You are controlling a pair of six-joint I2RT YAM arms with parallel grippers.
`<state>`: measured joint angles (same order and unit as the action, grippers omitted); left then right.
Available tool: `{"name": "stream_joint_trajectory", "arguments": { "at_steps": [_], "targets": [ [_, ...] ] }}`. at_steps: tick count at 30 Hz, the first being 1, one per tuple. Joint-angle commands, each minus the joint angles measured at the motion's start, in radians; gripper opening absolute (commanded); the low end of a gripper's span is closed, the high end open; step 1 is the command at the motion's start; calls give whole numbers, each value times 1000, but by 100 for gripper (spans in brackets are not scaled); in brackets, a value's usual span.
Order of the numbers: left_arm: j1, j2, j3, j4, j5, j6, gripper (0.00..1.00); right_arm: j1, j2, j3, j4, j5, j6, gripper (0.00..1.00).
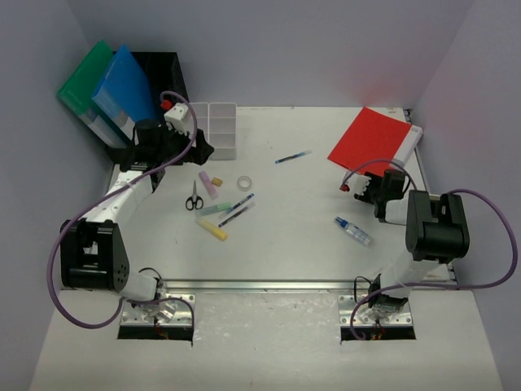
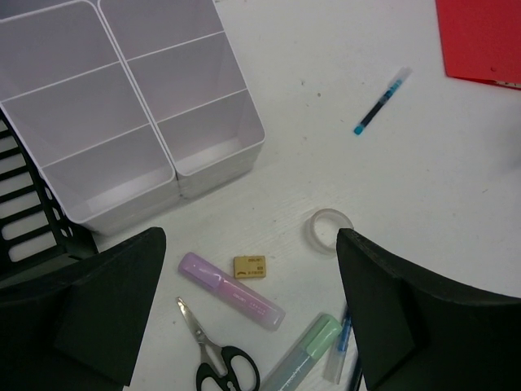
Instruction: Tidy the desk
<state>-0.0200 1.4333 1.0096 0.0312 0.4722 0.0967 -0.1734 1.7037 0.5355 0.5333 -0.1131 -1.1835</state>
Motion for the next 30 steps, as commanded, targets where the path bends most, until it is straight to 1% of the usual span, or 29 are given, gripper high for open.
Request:
{"name": "stream_joint_trajectory", "arguments": {
  "at_steps": [1,3,8,12,15,18,19,20,26,30],
  "targets": [
    [-3,8,26,61,-6,-14,84,11,55,-40,249,43,-56,46],
    [-2,15,24,62,-9,-16,84,11,90,-68,373,45,-91,43],
    [-3,31,20,71,-15,-20,84,12,150,-120,510,45,-160,42],
    [-3,47,27,79,-17,-32,84,12,221,-135,632,56,-209,35],
    [-2,57,32,77,-17,-40,84,17,247,-160,707,52,-242,26],
    [-3,57,28,77,-13,-53,84,22,255,-181,762,43,-250,12],
    [-3,55,22,81,-10,-61,84,23,248,-179,758,46,-245,3],
    [-3,53,14,88,-5,-63,84,24,240,-176,749,48,-239,0],
    [-18,6,-60,166,60,-116,84,47,127,-175,642,46,-211,0],
    [-97,-20,-78,167,38,-95,84,78,10,-171,535,43,-181,0]
  ]
}}
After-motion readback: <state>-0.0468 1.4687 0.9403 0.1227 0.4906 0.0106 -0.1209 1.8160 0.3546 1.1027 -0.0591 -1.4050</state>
